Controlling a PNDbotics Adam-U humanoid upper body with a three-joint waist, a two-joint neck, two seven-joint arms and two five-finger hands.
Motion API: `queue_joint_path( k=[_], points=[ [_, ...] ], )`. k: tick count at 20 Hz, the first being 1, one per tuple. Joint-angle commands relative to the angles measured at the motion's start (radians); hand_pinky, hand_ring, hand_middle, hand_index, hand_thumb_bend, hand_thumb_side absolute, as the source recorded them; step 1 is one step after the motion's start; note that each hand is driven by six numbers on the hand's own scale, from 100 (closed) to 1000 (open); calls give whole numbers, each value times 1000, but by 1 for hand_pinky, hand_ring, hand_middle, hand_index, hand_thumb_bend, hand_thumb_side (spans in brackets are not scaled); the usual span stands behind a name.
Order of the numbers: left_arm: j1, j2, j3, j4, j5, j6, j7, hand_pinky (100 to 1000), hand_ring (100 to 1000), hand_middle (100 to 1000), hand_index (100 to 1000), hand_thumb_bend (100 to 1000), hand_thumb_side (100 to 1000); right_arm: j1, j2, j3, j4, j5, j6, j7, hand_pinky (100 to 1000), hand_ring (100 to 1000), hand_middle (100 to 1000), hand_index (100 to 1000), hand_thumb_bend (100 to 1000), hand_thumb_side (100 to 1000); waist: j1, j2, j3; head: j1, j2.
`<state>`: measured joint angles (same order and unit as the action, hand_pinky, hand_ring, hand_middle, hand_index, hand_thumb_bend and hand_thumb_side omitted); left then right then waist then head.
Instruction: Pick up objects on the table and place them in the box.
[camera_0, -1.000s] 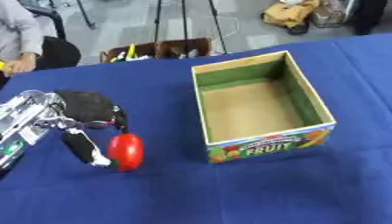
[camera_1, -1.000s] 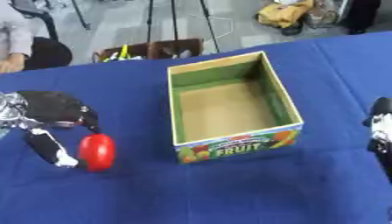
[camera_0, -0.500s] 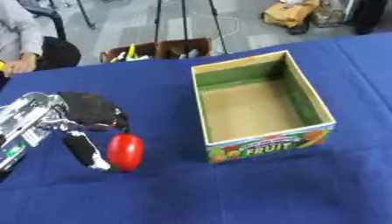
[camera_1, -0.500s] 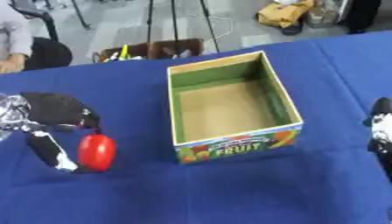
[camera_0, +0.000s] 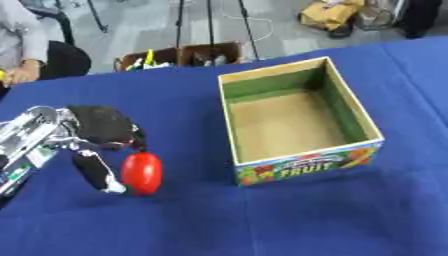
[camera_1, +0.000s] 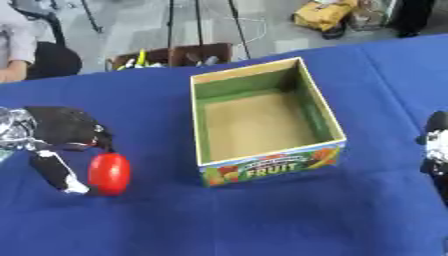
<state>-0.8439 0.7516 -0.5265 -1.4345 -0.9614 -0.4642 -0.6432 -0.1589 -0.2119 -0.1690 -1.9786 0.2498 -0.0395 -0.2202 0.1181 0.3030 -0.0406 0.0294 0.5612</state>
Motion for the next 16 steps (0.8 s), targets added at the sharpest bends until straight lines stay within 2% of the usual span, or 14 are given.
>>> queue_joint_path(
  k=[1, 3, 5, 8, 10, 12, 13, 14, 16],
  points=[
    [-10, 17, 2, -17, -24, -240, -222, 554, 626, 660, 804, 620, 775, -10, -10, -6, -21, 4, -2, -3, 226, 100, 224, 436, 141, 716, -3, -15, -1, 2, -6],
    [-8, 13, 1, -14, -33, -235, -204, 543, 616, 650, 801, 611, 771, -10, -10, -6, -21, 4, -2, -4, 226, 100, 224, 436, 141, 716, -3, -14, -1, 2, -7],
    [-6, 10, 2, -9, -33, -224, -184, 484, 571, 610, 784, 569, 759, -9, -10, -6, -21, 5, -2, -4, 226, 100, 224, 436, 141, 718, -3, -13, -2, 4, -6],
    [1, 7, 12, 7, 3, -182, -148, 415, 532, 579, 776, 487, 714, -9, -11, -7, -21, 7, -2, -6, 226, 100, 224, 436, 142, 719, -3, -13, -1, 4, -4],
    [6, 9, 15, 11, 33, -153, -127, 385, 519, 568, 760, 479, 700, -8, -11, -7, -21, 8, -2, -6, 226, 100, 225, 435, 141, 719, -2, -13, -1, 5, -3],
    [12, 11, 19, 11, 66, -126, -110, 324, 486, 538, 722, 369, 654, -8, -11, -8, -21, 8, -2, -7, 226, 100, 224, 435, 141, 720, -2, -13, -2, 6, -3],
    [15, 14, 22, 9, 83, -110, -97, 318, 483, 535, 718, 352, 650, -7, -11, -8, -21, 9, -2, -7, 226, 100, 224, 435, 141, 720, -2, -13, -2, 6, -4],
    [18, 16, 24, 6, 98, -92, -82, 285, 467, 520, 692, 245, 628, -7, -11, -8, -21, 9, -2, -8, 226, 100, 224, 435, 142, 720, -2, -13, -3, 6, -4],
    [21, 20, 24, 1, 115, -67, -60, 268, 458, 512, 677, 197, 622, -6, -12, -9, -21, 10, -3, -8, 226, 100, 224, 435, 146, 720, -2, -13, -3, 7, -4]
  ],
)
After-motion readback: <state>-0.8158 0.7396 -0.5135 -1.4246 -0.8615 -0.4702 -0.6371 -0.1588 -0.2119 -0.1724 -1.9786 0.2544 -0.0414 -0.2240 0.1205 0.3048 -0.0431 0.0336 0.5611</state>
